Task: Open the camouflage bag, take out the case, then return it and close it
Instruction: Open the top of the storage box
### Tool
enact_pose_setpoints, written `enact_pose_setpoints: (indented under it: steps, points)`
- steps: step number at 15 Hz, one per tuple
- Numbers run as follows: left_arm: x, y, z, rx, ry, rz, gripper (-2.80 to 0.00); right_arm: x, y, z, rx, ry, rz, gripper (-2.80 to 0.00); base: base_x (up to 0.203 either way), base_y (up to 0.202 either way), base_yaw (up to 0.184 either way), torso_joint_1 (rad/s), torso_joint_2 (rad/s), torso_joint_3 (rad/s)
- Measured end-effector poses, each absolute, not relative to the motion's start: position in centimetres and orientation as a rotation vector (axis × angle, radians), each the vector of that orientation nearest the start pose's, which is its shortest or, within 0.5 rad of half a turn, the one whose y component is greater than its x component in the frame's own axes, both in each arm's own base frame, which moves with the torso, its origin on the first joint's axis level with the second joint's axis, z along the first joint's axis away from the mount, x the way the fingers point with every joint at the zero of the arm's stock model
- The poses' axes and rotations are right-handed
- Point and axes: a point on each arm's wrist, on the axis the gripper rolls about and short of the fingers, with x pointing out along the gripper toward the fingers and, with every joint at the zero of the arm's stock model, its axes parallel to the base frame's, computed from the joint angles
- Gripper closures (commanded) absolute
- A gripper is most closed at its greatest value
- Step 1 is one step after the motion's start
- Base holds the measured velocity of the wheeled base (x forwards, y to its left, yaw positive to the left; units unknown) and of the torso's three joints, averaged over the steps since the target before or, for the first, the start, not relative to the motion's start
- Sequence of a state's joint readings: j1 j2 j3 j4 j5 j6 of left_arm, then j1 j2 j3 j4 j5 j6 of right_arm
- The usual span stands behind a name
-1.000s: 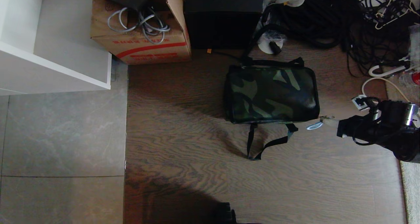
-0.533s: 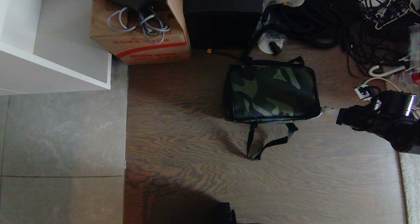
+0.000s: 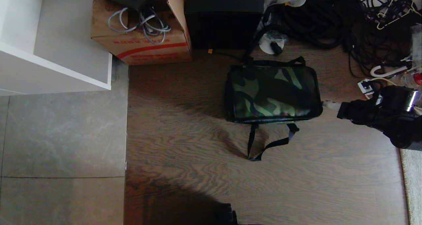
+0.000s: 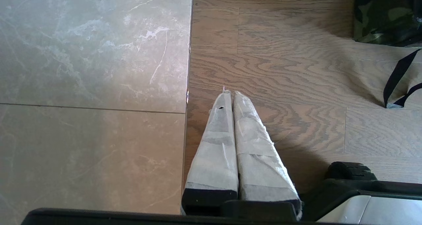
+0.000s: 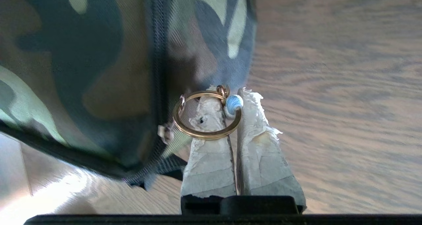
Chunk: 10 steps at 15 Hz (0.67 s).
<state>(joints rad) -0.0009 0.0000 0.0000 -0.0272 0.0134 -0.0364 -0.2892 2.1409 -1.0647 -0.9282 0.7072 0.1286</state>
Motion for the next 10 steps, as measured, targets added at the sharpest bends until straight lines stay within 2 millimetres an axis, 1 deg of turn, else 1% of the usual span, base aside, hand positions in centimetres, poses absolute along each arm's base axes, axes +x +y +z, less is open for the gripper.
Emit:
enact_pose_setpoints:
  steps: [10]
  points:
    - [-2.3, 0.0, 7.8, -0.037, -0.027, 0.011, 0.00, 40.8, -8.7, 14.1, 0.351, 0.044, 0.463, 0.00, 0.000, 0.000, 0.000, 0.000, 0.00, 0.000]
